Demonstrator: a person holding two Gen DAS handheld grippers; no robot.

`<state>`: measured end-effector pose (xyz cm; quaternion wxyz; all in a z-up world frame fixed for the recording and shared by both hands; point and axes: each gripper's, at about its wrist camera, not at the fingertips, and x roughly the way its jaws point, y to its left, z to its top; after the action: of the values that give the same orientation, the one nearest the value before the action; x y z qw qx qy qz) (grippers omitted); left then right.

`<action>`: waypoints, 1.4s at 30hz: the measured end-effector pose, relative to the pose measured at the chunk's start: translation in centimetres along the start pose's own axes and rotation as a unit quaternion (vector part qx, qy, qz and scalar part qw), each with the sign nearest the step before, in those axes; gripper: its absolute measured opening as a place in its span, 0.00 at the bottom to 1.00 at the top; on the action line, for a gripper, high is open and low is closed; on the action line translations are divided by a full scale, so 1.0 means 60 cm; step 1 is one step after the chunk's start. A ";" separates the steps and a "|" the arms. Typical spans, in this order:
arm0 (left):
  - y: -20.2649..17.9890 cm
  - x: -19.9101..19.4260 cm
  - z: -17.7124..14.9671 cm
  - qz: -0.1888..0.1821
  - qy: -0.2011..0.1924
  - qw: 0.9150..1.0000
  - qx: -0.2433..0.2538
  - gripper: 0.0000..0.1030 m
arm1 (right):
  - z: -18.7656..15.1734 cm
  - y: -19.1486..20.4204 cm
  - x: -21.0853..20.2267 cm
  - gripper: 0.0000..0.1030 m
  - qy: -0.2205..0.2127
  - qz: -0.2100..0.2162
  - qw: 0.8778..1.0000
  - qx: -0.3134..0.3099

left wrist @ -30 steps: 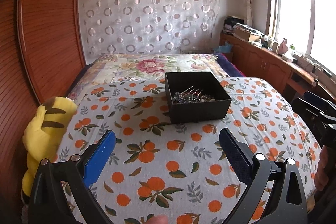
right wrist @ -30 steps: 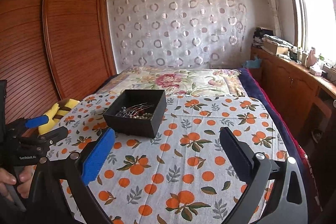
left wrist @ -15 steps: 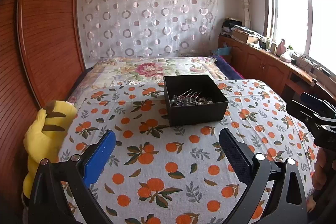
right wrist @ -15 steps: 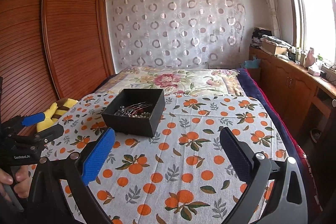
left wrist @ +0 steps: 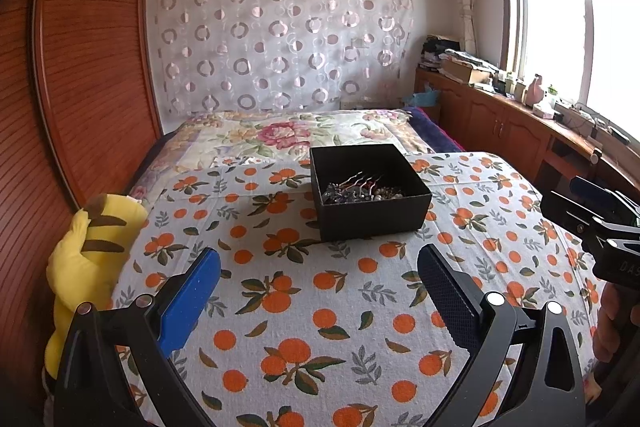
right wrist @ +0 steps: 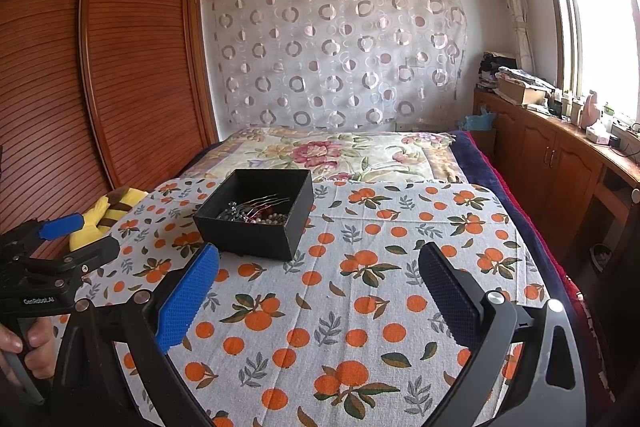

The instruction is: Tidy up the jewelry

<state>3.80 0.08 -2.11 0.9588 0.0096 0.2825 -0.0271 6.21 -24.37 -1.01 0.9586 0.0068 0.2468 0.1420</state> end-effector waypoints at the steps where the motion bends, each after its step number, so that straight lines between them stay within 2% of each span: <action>1: 0.000 0.000 0.000 0.000 0.000 1.000 -0.001 0.92 | 0.000 0.000 0.000 0.98 0.000 0.000 1.000 0.000; 42: -0.004 -0.014 0.015 0.001 -0.008 1.000 0.002 0.92 | -0.003 -0.001 -0.001 0.98 -0.002 -0.001 1.000 0.000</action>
<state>3.58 -0.18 -0.87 0.9610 0.0117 0.2749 -0.0272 6.12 -24.47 -1.17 0.9591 0.0068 0.2452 0.1414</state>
